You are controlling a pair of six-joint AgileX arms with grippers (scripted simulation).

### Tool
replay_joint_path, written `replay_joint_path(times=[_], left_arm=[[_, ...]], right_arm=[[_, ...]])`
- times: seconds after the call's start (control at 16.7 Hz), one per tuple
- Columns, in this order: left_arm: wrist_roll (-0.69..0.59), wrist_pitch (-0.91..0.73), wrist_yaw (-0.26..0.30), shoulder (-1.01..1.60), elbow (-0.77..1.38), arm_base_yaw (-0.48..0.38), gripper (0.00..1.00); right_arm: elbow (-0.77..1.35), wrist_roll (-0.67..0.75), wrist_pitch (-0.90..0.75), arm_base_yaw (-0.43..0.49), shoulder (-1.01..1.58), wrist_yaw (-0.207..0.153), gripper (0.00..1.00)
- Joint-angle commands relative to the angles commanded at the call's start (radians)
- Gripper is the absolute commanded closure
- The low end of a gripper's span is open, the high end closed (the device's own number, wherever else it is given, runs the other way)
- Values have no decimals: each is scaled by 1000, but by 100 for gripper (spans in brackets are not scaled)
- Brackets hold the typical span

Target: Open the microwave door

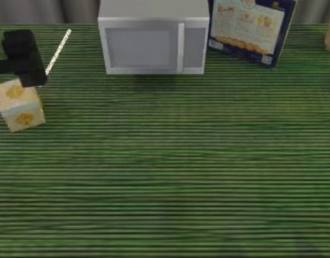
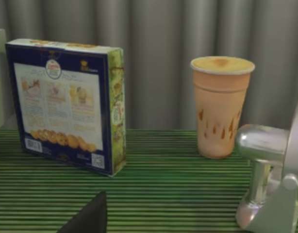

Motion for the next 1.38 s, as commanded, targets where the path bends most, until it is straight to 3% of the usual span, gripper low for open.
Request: replay_joint_path(times=[0.36,0.66,0.96,1.38], left_arm=[[-176,-182,-114,679,595,-195,0],[-283,-316,-190,1099,951,-323,0],[-332,-398,-230,1292,1118,-387,0],[-326,-389,-227,1318,1136,-382,0]], right_arm=[[0,0,0,0,0,0,0],[0,0,0,0,0,0,0],[0,0,0,0,0,0,0],[0,0,0,0,0,0,0]])
